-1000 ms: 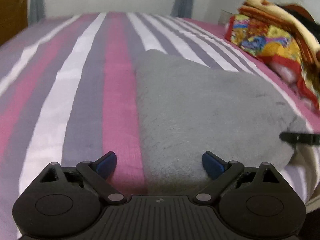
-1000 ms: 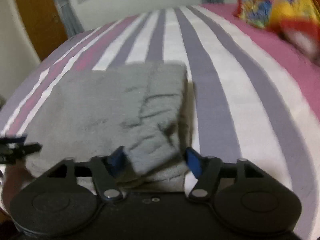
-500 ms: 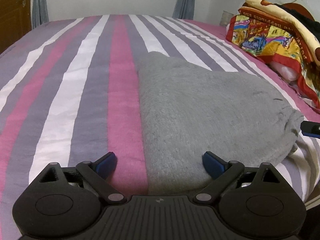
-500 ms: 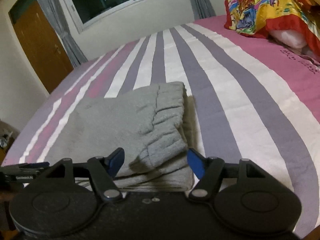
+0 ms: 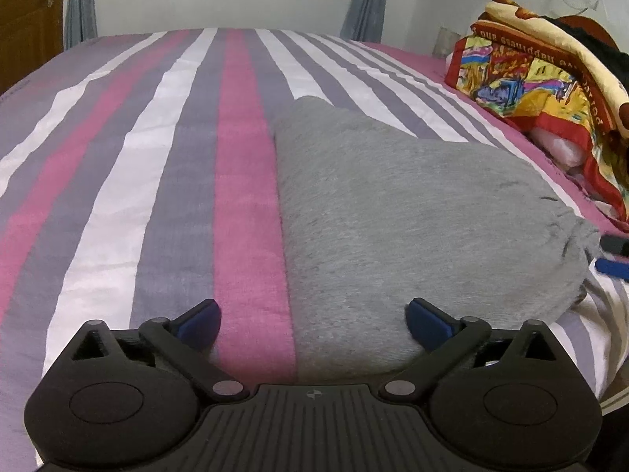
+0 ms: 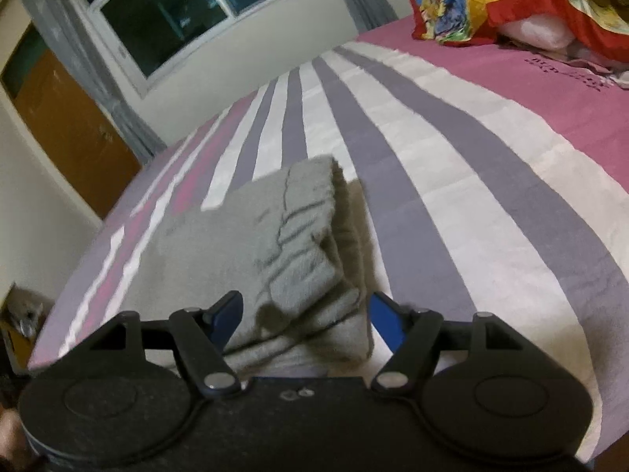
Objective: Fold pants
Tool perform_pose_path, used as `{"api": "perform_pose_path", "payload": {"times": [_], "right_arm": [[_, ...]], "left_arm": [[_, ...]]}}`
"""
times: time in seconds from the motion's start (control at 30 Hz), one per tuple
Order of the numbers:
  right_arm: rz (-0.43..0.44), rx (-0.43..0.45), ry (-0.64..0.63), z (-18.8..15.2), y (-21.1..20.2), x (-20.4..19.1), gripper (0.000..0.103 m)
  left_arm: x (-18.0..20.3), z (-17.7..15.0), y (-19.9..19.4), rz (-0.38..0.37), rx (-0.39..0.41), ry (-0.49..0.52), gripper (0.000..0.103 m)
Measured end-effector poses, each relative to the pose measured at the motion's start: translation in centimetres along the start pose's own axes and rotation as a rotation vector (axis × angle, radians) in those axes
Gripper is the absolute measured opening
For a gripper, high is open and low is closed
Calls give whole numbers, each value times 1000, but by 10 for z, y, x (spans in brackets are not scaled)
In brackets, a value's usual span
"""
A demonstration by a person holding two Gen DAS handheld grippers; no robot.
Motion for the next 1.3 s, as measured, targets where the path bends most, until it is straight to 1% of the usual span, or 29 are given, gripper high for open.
{"api": "perform_pose_path", "payload": {"times": [0.07, 0.1, 0.13, 0.17, 0.23, 0.27, 0.3, 0.37, 0.43, 0.5, 0.53, 0.57, 0.63, 0.67, 0.7, 0.77, 0.87, 0.97, 1.0, 1.07, 1.1, 1.13, 1.2, 1.23, 1.27, 1.3], "right_arm": [[7, 44, 6, 8, -2, -1, 65], [4, 51, 5, 10, 0, -2, 57], [1, 45, -2, 11, 3, -2, 51], [0, 23, -12, 11, 7, -2, 42], [-40, -17, -38, 8, 18, 1, 34], [-39, -4, -57, 8, 16, 1, 29], [-35, 14, -68, 9, 12, 0, 22], [-21, 27, -85, 10, 4, -2, 20], [-35, 22, -131, 8, 1, -4, 19], [-88, -28, -145, 2, 11, 2, 19], [-111, -60, -126, -1, 17, 8, 19], [-101, -57, -91, 0, 16, 10, 20], [-44, -20, -12, 6, 3, 9, 26], [-16, -8, 21, 8, -3, 9, 32], [24, -1, 64, 8, -8, 10, 40], [71, -9, 125, 6, -11, 14, 48], [158, -86, 250, -3, 1, 22, 48], [188, -174, 349, -11, 25, 25, 48], [199, -182, 372, -11, 31, 26, 46], [192, -188, 418, -10, 40, 29, 44], [175, -190, 419, -9, 41, 28, 37], [161, -175, 380, -8, 38, 23, 35], [161, -142, 278, -7, 25, 8, 30], [164, -135, 262, -8, 21, 7, 29], [155, -143, 258, -12, 21, 10, 27], [143, -172, 275, -18, 27, 18, 26]], "left_arm": [[-1, 0, 1, -1, -1, 0, 103], [0, 1, 0, -1, -2, -1, 103], [1, 1, -1, 2, 2, 4, 103], [2, 1, -1, 6, 5, 11, 103], [2, 1, -1, 6, 6, 5, 103], [1, 1, -1, 4, 4, -3, 103], [1, 1, -2, 3, 3, -5, 103], [2, 1, -3, 4, 7, 1, 103], [2, -1, -4, 1, 6, 0, 103], [1, -1, -4, -2, 5, -5, 103], [1, -1, -3, -5, 1, -6, 103], [1, -1, -4, 0, -2, -6, 103], [2, 2, -10, 20, 9, 9, 103], [2, 3, -16, 31, 26, 19, 103], [2, 3, -21, 38, 43, 22, 103], [-3, 2, -31, 33, 76, 3, 103], [-16, -3, -31, 56, 78, -43, 103], [-28, -7, -22, 20, 46, -128, 103], [-30, -9, -19, 12, 35, -145, 103], [-34, -8, -15, -1, 30, -165, 103], [-34, -9, -14, -3, 27, -166, 103], [-34, -9, -13, -4, 25, -161, 103], [-34, -10, -11, 0, 23, -152, 103], [-34, -11, -11, -4, 22, -151, 103], [-34, -12, -11, -9, 23, -152, 103], [-34, -13, -10, -12, 22, -151, 103]]}}
Point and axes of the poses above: each gripper's, at about its wrist camera, not at the fingertips, and y roughly the way its jaws point, x to its right, z to its top, the point moved 6 cm from there along y, roughly the way its jaws point, and after that the axes turned 3 degrees about -x, right-handed, at the moved point
